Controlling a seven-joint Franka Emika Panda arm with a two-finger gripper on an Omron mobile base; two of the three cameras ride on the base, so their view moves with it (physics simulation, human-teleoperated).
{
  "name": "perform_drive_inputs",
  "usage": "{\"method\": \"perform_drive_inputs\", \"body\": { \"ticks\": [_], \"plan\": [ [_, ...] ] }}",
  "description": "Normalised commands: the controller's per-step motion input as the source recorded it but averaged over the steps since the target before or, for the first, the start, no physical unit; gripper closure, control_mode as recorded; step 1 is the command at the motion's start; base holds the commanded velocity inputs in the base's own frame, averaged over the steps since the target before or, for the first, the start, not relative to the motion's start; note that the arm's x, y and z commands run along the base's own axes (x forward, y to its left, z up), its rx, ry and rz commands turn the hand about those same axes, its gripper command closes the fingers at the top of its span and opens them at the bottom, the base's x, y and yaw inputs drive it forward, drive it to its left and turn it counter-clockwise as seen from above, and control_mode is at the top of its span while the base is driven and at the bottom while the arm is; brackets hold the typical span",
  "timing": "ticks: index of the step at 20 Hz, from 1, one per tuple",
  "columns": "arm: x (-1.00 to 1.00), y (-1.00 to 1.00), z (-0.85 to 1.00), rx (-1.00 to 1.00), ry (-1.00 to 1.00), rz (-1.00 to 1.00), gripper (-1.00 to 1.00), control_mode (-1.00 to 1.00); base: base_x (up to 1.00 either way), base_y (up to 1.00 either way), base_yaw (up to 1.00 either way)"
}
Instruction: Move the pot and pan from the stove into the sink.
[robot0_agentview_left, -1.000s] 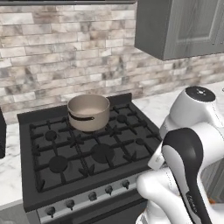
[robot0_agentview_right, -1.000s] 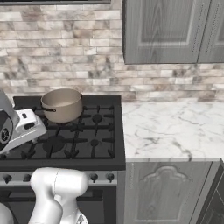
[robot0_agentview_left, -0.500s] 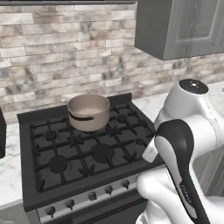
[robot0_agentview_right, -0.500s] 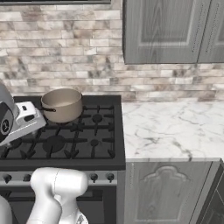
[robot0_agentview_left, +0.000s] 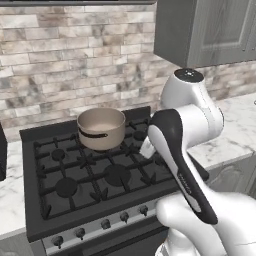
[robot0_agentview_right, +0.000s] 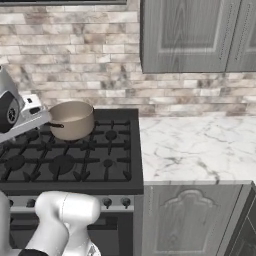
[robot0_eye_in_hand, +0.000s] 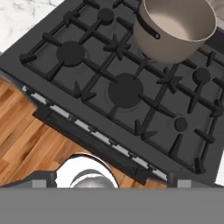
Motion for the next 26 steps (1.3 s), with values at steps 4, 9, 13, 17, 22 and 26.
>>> {"method": "perform_drive_inputs", "body": {
  "ticks": [4,9,13,17,22,26],
  "plan": [
    [0.92,0.29,0.02,0.00,0.01,0.00,-1.00,-1.00,0.00,0.00,0.00],
    [0.92,0.20,0.00,0.00,0.01,0.00,-1.00,-1.00,0.00,0.00,0.00],
    [0.40,0.03,-0.13,0.00,0.00,0.00,-1.00,-1.00,0.00,0.00,0.00],
    [0.03,0.00,-0.03,0.00,0.00,0.00,-1.00,-1.00,0.00,0.00,0.00],
    [0.13,0.01,-0.19,0.00,0.00,0.03,-1.00,-1.00,0.00,0.00,0.00],
    [0.28,0.07,-0.42,0.00,0.00,0.06,-1.00,-1.00,0.00,0.00,0.00]
  ]
}}
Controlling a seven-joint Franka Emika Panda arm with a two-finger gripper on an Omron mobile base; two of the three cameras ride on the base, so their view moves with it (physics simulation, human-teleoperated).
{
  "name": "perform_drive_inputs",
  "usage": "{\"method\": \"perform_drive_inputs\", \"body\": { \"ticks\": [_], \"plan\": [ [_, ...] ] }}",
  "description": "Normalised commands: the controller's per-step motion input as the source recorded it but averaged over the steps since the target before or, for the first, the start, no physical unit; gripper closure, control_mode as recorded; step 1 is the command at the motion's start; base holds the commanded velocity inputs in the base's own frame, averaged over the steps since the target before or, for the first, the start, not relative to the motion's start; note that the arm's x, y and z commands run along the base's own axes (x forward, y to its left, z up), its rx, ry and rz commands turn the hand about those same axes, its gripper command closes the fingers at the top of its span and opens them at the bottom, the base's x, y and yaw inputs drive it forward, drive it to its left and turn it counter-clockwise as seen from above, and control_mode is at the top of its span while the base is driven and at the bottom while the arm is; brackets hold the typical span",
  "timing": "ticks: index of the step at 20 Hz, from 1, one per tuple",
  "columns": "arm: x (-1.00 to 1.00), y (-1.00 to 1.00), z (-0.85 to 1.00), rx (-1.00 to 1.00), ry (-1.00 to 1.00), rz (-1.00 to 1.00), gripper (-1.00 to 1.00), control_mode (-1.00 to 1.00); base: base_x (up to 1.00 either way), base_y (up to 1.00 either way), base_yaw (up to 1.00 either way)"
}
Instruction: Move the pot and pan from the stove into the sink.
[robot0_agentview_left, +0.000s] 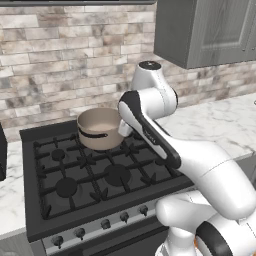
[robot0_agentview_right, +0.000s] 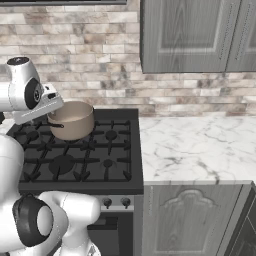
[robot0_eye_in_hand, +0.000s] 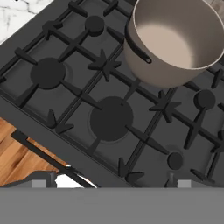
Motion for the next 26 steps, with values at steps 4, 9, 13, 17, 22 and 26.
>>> {"method": "perform_drive_inputs", "body": {
  "ticks": [4,9,13,17,22,26],
  "plan": [
    [0.42,0.04,-0.29,0.00,0.00,0.05,-1.00,-1.00,0.00,0.00,0.00],
    [0.43,0.08,-0.36,0.00,0.00,0.05,-1.00,-1.00,0.00,0.00,0.00],
    [0.48,0.13,-0.35,0.00,0.00,0.05,-1.00,-1.00,0.00,0.00,0.00],
    [0.55,0.15,-0.34,-0.01,0.00,0.05,-1.00,-1.00,0.00,0.00,0.00],
    [0.56,0.15,-0.29,-0.01,0.00,0.05,-1.00,-1.00,0.00,0.00,0.00],
    [0.35,0.11,-0.29,-0.03,0.00,0.06,-1.00,-1.00,0.00,0.00,0.00]
  ]
}}
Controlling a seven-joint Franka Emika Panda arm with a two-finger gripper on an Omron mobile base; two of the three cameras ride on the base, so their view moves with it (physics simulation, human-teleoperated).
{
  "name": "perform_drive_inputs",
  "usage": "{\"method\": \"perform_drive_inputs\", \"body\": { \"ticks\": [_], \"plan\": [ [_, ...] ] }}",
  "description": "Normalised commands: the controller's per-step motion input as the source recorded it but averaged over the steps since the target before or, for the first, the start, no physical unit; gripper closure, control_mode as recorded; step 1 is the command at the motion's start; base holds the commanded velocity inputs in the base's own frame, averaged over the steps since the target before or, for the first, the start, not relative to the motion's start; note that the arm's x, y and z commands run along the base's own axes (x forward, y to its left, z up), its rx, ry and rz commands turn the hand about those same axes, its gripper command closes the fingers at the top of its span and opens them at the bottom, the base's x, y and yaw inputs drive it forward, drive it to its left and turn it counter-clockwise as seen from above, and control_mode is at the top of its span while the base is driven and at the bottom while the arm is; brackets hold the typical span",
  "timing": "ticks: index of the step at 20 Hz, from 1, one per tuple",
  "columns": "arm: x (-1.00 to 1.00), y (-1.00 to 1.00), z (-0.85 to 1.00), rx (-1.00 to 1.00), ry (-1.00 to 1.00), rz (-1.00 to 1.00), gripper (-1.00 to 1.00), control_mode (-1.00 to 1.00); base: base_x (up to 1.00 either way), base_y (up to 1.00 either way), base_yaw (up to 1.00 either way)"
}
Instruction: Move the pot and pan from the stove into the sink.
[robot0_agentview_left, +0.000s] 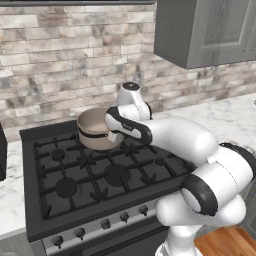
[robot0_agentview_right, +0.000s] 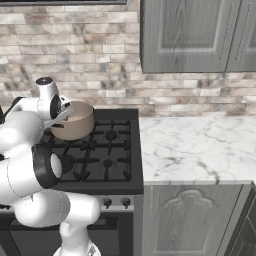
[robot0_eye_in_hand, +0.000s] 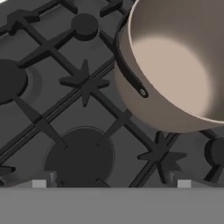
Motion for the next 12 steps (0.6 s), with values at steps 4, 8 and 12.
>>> {"method": "perform_drive_inputs", "body": {
  "ticks": [4,8,12],
  "plan": [
    [0.20,0.07,-0.32,-0.05,0.03,0.05,-1.00,-1.00,0.00,0.00,0.00],
    [0.23,0.07,-0.37,-0.06,0.04,0.05,-1.00,-1.00,0.00,0.00,0.00],
    [0.20,0.03,-0.27,-0.04,0.01,0.06,-1.00,-1.00,0.00,0.00,0.00]
  ]
}}
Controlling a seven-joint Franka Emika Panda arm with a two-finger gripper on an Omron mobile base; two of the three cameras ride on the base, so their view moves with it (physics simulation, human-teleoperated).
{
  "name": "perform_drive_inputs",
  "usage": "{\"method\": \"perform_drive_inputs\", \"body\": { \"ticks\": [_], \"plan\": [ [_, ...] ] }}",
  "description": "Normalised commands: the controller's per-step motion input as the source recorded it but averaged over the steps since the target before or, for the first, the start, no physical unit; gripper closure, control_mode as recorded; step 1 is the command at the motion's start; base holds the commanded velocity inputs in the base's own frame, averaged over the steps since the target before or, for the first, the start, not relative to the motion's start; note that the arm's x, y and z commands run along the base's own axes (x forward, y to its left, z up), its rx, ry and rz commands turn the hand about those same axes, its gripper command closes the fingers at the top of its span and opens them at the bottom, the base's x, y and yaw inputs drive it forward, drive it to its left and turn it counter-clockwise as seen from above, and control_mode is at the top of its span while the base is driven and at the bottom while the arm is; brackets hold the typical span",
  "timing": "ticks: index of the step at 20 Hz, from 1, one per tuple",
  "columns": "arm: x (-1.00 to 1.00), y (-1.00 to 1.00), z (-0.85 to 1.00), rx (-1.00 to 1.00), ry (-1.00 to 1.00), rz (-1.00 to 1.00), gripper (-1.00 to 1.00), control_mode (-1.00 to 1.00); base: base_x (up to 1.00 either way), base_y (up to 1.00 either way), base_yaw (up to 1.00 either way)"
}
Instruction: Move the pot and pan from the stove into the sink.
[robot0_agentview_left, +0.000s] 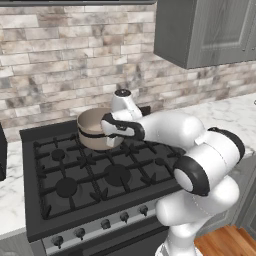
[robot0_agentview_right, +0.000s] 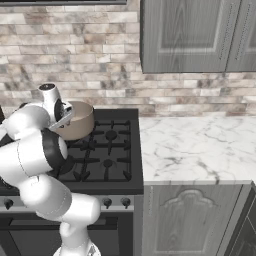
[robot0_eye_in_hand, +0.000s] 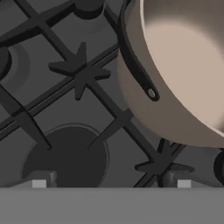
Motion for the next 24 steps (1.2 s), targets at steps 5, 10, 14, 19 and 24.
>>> {"method": "perform_drive_inputs", "body": {
  "ticks": [5,10,14,19,24],
  "plan": [
    [0.05,0.00,-0.06,0.00,0.00,0.03,-1.00,-1.00,0.00,0.00,0.00],
    [0.00,-0.01,0.19,0.01,0.00,0.00,-1.00,-1.00,0.00,0.00,0.00],
    [-0.01,-0.04,0.57,0.02,0.00,0.00,-1.00,-1.00,0.00,0.00,0.00],
    [0.35,0.01,0.16,0.00,0.00,0.00,-1.00,-1.00,0.00,0.00,0.00],
    [0.82,0.05,-0.47,-0.08,0.06,0.00,-1.00,-1.00,0.00,0.00,0.00]
  ]
}}
